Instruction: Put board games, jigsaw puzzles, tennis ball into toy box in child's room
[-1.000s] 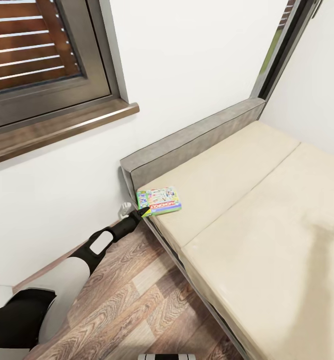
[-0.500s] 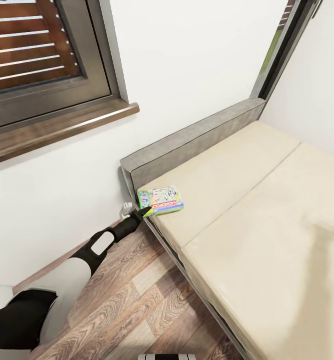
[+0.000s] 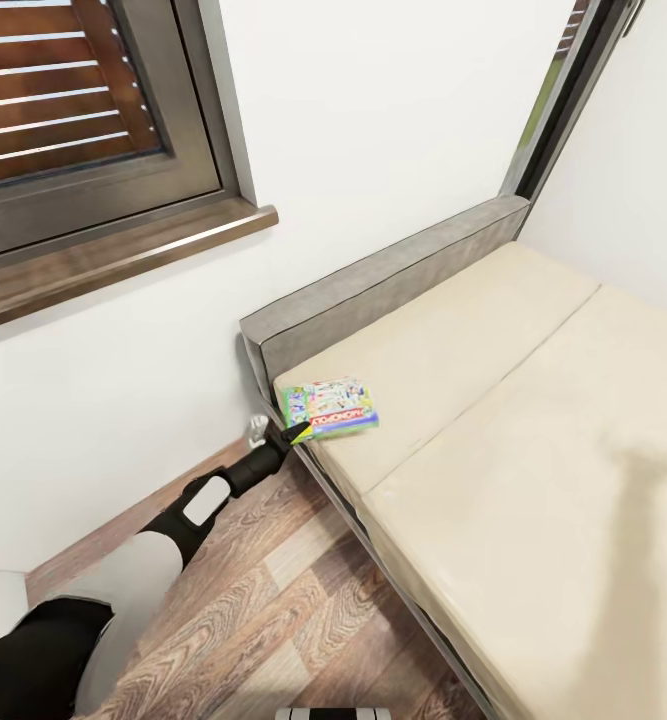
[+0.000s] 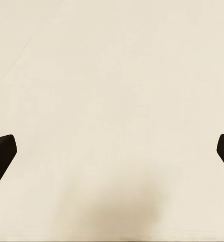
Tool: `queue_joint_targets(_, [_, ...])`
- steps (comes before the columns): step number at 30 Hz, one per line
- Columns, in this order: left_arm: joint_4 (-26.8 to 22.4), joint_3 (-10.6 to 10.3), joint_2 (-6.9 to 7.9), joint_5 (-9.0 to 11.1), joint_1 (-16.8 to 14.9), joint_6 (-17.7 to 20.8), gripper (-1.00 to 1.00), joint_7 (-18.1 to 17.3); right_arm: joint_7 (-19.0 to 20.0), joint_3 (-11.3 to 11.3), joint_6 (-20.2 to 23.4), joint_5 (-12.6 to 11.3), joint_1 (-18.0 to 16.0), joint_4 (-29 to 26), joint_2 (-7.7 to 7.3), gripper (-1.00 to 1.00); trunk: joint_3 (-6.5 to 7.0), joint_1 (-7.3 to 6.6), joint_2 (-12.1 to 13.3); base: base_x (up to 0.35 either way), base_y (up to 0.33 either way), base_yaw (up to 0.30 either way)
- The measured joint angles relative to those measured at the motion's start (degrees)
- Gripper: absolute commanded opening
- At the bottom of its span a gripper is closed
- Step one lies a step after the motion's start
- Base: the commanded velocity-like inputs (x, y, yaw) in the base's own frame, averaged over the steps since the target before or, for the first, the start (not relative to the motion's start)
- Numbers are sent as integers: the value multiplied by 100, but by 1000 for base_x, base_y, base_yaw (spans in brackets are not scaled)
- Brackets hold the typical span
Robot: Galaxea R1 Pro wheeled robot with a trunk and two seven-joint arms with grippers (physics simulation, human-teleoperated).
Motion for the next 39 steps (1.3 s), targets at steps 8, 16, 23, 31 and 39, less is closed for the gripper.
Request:
queue_joint_targets(8, [-1031,-548,-98,-11,479,230,-100,74,-1,-12,217,-26,202,-298,44,100,0,0,0,0,0,0])
queue_joint_targets(16, [-1793,-1003,-163,26,772,294,-100,468,-1,-14,274,-35,248,-525,190,100,0,0,0,0,0,0])
queue_joint_targets(23, [-2306,-1116,-190,76,870,746,-100,679,-4,-11,444,-45,298,-956,343,100,0,0,0,0,0,0])
queue_joint_targets(31, [-3190,-1144,-192,99,1082,1059,-100,1426,-16,-13,710,-43,429,-1356,490,100,18,0,0,0,0,-69])
queue_joint_targets(39, [-5542,-1133,-203,381,1644,2071,-100,3404,-20,-8,1055,-61,564,-1854,734,100,27,0,0,0,0,-14])
